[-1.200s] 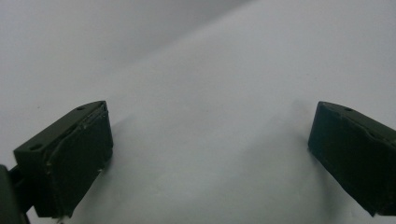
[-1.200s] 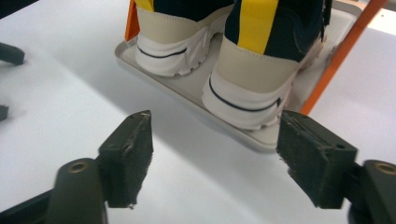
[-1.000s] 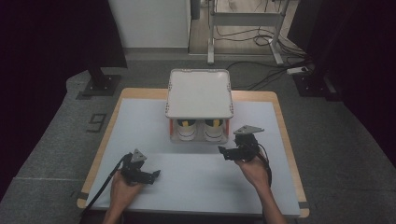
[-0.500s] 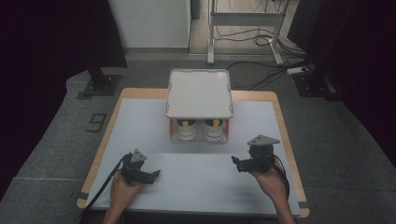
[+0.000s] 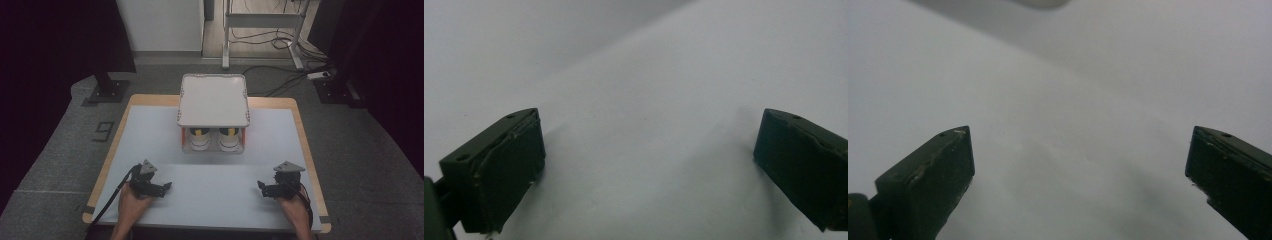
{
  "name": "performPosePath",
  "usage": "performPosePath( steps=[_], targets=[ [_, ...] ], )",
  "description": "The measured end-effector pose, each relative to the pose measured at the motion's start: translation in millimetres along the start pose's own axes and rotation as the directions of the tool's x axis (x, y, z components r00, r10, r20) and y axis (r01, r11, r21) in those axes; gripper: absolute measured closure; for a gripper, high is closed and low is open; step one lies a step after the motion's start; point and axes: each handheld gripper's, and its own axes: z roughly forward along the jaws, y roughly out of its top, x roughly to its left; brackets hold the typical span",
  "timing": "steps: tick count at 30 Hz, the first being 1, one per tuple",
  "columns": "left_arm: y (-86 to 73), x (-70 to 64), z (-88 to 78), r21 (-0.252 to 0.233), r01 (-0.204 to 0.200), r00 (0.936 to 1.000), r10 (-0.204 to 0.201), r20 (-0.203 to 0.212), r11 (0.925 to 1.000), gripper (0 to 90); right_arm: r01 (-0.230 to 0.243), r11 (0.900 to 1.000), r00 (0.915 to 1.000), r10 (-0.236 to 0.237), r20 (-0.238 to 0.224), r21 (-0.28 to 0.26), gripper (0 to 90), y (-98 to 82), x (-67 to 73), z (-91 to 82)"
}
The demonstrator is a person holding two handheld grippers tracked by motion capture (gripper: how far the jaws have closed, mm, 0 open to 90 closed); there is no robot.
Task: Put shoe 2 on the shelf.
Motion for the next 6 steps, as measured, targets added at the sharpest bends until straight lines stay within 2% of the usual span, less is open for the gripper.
performPosePath(
  steps=[2,6],
  targets=[
    [0.0,0.0,0.0,0.000,0.000,1.0000,0.000,0.000,1.0000,0.0,-0.006,1.000,1.0000,0.006,0.005,0.020,0.0,-8.1,-1.2,8.1],
    [-0.1,-0.1,0.1,0.001,0.000,1.0000,0.000,0.002,1.0000,0.0,-0.016,1.000,0.9999,0.016,0.005,0.017,0.0,-9.7,-1.9,8.8]
  ],
)
